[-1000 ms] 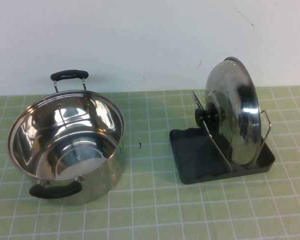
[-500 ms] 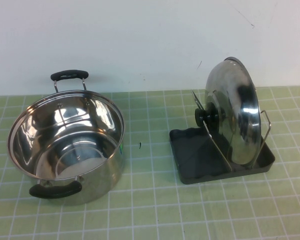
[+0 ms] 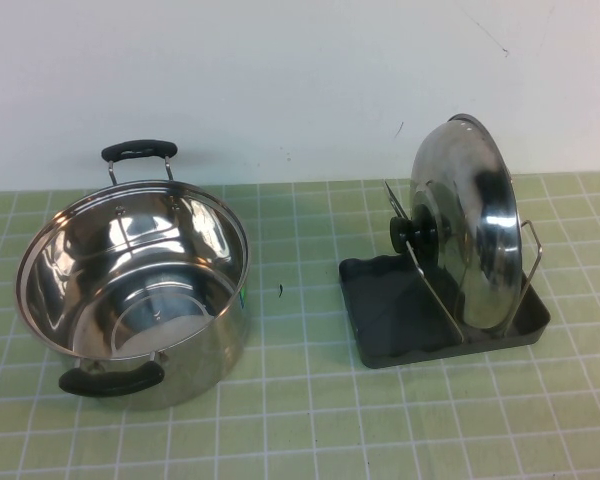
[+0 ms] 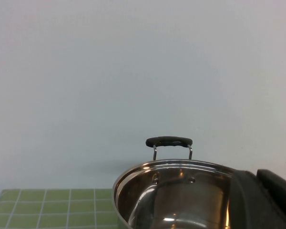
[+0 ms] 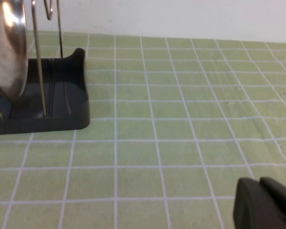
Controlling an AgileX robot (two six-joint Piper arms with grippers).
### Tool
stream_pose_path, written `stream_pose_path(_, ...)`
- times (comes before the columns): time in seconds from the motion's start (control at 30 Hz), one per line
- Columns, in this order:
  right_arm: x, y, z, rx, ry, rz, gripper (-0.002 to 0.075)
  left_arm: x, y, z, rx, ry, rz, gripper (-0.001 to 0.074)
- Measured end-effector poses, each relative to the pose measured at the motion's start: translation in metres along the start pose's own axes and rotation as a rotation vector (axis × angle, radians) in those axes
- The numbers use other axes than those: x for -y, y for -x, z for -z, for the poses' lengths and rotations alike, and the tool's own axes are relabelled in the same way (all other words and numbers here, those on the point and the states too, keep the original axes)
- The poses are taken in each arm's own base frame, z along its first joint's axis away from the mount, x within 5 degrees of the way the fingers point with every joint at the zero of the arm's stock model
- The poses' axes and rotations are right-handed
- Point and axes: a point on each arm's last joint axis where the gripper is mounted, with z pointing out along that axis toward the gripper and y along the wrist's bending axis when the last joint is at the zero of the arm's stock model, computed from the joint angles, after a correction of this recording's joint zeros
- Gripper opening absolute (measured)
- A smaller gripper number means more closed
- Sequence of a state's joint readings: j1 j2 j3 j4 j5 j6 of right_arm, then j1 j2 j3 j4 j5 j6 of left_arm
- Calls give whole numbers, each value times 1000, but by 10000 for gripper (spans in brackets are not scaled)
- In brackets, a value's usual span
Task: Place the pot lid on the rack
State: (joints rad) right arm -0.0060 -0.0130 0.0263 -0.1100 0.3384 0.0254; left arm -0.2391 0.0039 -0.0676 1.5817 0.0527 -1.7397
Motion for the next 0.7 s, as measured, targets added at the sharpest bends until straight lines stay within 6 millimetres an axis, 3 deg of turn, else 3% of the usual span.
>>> stream_pose_path(0.7,-1,0,0,-1,10,4,-1,0,0,0,0,0,1,-1)
